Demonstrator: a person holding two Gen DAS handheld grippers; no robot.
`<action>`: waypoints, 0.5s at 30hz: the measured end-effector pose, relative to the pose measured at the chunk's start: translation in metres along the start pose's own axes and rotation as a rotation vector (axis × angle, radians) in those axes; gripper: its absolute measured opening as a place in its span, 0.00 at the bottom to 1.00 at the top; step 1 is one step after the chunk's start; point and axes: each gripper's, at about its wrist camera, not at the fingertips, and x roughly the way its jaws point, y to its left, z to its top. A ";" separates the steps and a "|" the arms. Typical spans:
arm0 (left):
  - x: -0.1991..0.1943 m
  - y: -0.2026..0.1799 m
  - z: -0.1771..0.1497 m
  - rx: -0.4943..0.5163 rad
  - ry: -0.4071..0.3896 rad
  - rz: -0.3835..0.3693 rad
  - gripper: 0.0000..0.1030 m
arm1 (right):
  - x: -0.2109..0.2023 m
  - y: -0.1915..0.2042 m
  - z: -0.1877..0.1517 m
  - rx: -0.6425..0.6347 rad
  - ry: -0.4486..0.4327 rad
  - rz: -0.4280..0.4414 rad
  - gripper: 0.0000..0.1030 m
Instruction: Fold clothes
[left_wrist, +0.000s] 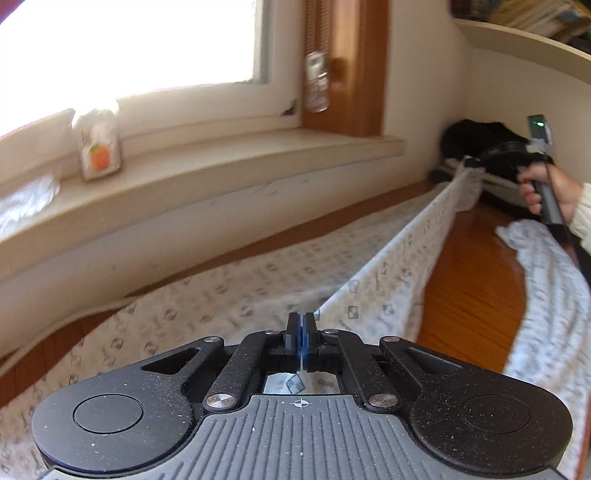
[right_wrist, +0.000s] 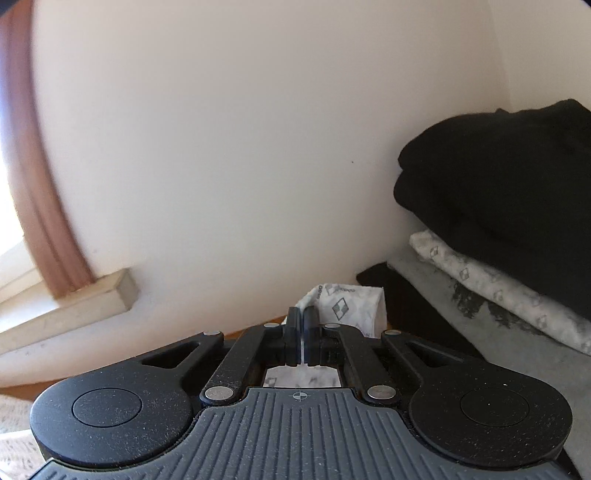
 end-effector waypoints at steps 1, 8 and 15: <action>0.001 0.000 -0.002 -0.001 0.007 0.017 0.01 | 0.006 0.002 -0.001 -0.004 0.013 -0.007 0.03; -0.018 -0.009 -0.008 0.003 -0.027 0.121 0.20 | 0.020 -0.003 -0.016 0.024 0.068 -0.046 0.20; -0.028 -0.056 -0.018 0.175 -0.023 0.052 0.64 | -0.003 -0.005 -0.037 -0.019 0.076 0.010 0.34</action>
